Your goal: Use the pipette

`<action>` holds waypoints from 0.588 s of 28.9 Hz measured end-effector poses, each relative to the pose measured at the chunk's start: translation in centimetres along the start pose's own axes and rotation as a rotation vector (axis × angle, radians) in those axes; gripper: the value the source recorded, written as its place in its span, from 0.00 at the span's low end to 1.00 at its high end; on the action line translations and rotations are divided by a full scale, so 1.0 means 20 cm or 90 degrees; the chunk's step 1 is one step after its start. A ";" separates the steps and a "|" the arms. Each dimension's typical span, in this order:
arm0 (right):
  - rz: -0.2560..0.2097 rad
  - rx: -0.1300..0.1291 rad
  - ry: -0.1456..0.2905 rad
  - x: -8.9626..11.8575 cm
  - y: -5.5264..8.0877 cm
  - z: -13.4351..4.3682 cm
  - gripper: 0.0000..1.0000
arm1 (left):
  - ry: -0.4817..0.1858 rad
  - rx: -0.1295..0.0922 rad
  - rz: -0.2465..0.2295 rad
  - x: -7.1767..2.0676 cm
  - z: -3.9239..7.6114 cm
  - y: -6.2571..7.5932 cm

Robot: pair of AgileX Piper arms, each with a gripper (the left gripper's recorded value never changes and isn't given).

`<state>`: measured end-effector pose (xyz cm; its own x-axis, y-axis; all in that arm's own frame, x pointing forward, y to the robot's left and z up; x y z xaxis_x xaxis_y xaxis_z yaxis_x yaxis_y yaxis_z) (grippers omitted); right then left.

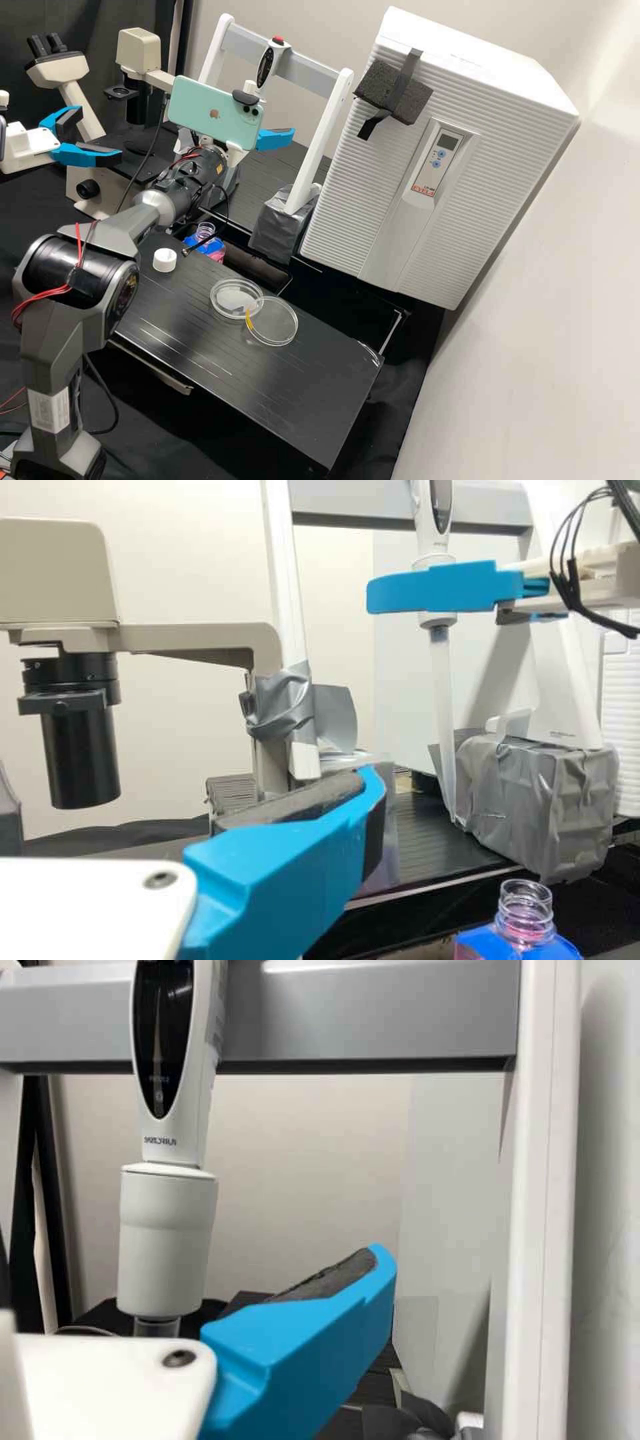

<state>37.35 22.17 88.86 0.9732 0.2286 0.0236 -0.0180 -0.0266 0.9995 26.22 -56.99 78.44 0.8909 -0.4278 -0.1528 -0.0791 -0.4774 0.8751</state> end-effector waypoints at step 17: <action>0.012 -0.002 0.013 0.01 0.03 -0.04 0.00 | 0.005 -0.006 0.001 0.000 0.00 0.00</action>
<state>37.38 22.91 89.57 0.9680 0.2473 0.0427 -0.0368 -0.0284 0.9989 26.22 -57.00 78.44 0.8941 -0.4229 -0.1474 -0.0770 -0.4694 0.8796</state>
